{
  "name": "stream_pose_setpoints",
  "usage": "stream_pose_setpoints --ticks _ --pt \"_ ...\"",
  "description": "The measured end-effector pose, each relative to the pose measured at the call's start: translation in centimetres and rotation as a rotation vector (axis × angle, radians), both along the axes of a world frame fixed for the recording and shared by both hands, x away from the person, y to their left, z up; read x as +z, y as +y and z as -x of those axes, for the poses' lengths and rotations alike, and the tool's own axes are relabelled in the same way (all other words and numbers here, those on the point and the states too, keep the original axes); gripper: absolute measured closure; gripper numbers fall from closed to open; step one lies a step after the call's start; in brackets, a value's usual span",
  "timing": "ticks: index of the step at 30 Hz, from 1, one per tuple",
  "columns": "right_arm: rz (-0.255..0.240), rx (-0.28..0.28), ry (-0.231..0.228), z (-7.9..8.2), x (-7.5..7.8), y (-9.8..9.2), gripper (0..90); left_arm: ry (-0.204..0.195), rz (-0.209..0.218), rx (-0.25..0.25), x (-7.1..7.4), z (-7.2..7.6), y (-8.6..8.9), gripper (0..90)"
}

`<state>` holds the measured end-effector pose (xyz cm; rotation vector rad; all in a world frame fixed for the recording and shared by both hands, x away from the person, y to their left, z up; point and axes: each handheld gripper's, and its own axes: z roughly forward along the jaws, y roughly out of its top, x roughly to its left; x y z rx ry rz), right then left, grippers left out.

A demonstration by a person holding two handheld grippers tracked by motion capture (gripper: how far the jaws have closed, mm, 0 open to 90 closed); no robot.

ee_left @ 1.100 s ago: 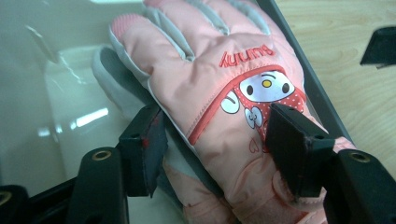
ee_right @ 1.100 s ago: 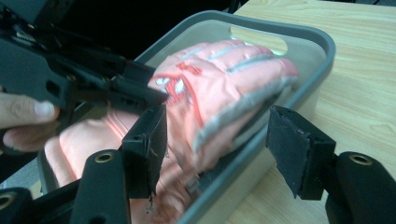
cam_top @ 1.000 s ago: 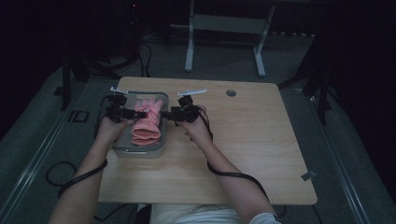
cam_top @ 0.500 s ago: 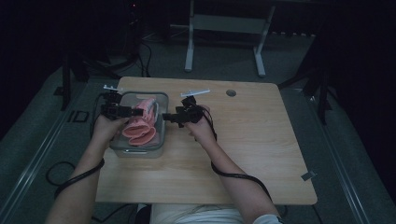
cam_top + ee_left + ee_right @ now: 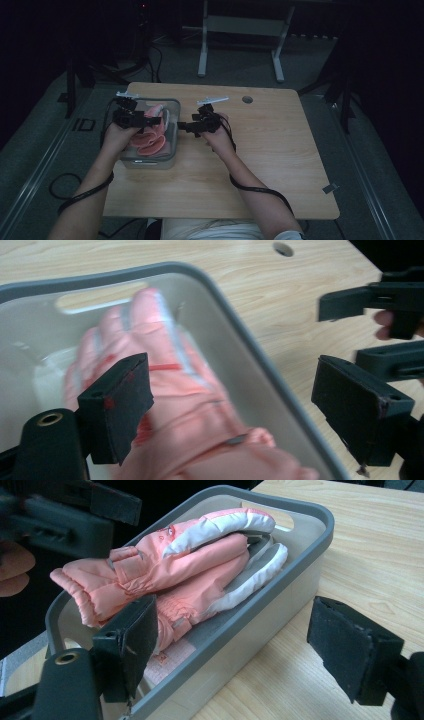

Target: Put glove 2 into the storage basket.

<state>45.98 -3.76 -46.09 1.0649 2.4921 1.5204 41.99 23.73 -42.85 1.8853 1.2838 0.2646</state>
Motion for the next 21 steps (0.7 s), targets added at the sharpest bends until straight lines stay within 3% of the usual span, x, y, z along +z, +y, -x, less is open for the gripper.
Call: stream_pose_setpoints --ticks 9,11,14,21 --pt "0.027 0.003 -0.051 0.7 0.2 -1.3 18.8 -0.098 0.015 -0.088 0.6 2.0 -3.9 13.8" --pt "0.028 0.001 -0.057 0.7 0.2 -1.5 18.6 -0.153 -0.006 -0.101 1.0 2.7 -4.9 13.8" --pt "0.031 -0.015 -0.074 0.9 0.5 -2.9 18.6 -0.205 -0.024 -0.134 1.4 3.5 -6.3 13.7" --pt "0.058 -0.026 -0.097 1.3 0.4 -4.9 18.4 -0.235 -0.038 -0.23 1.4 5.3 -9.6 13.5"
